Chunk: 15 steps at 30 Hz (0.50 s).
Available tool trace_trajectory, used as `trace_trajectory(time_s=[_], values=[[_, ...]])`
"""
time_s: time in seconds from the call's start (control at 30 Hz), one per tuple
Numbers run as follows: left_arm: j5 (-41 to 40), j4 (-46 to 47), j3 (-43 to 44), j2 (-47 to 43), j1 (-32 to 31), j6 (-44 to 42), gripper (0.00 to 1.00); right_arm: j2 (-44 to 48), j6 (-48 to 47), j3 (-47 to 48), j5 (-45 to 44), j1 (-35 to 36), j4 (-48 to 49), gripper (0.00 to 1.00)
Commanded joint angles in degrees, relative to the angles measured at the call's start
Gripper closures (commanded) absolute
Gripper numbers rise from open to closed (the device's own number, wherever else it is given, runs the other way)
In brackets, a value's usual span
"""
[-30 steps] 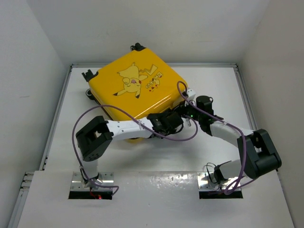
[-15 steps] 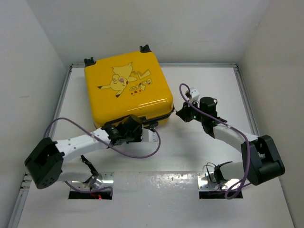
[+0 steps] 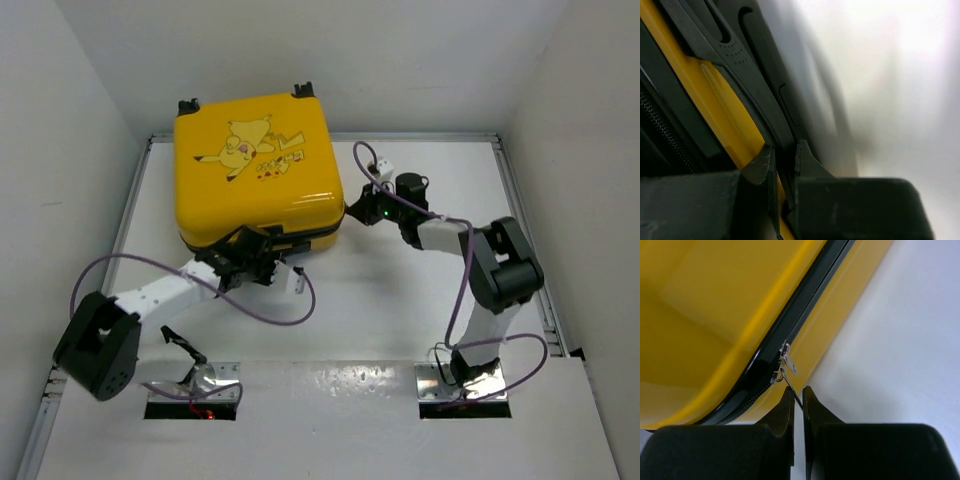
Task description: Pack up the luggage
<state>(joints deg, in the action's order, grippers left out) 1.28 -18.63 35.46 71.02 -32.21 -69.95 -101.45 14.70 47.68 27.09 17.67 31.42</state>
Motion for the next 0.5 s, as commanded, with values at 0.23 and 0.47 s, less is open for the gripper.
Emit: trace_trajectory(time_s=[0.23,0.47], values=[[-5.8,-9.0,11.0,9.9,5.3,-2.0,0.84,-12.4,6.3,18.7,-13.4,-4.2,13.1,0.97],[9.0,-12.0,36.2,8.3,2.2,21.6,0.0,3.0,3.8,7.3,-8.4,-6.7,5.2,0.5]])
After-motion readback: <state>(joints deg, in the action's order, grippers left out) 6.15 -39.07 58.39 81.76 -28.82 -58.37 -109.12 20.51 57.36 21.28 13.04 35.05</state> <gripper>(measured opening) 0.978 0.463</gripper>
